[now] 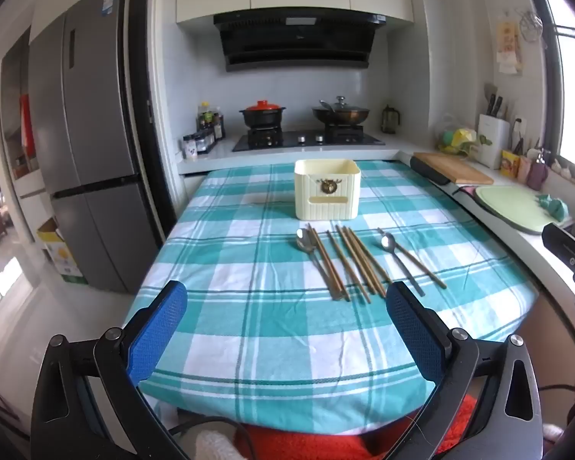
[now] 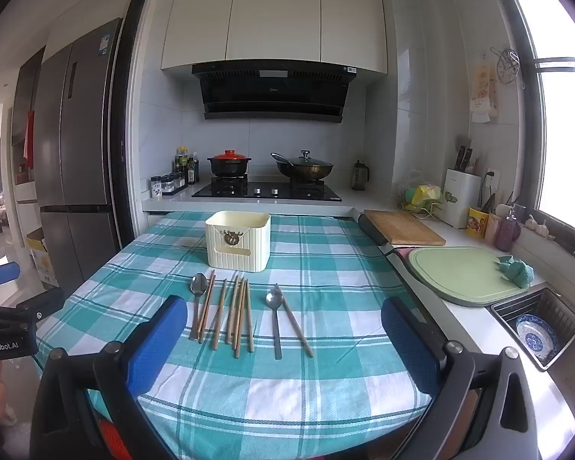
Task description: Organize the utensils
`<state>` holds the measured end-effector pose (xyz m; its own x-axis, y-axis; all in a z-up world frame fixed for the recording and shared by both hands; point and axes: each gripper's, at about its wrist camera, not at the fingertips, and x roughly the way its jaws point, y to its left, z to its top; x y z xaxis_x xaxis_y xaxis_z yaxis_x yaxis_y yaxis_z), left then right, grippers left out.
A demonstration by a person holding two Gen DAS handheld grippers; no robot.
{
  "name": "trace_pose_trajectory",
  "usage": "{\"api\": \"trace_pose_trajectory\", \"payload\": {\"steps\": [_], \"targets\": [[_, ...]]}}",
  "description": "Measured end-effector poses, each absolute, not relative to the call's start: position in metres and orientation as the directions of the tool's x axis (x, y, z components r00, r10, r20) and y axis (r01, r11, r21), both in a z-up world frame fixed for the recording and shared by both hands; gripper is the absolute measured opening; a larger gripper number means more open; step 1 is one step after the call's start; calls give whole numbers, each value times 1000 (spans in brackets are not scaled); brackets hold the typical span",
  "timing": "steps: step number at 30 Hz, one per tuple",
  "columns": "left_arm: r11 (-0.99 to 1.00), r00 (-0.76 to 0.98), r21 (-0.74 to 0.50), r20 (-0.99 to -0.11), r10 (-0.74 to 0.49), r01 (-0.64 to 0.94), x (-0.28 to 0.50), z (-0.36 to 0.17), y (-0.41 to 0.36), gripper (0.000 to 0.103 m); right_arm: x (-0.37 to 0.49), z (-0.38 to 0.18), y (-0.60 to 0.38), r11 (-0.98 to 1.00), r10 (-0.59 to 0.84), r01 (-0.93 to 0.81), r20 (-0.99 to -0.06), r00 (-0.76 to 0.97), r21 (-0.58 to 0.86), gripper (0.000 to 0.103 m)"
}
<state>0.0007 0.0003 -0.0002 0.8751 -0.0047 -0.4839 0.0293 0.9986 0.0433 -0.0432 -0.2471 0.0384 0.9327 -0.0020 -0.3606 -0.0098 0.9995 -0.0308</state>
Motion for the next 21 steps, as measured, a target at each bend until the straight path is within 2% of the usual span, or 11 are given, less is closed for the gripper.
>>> {"api": "trace_pose_trajectory", "payload": {"steps": [21], "targets": [[999,874,41,-485,-6,30,1,0,0,103,-43,39,-248,999,-2,-10,-362,932,-33,103]]}}
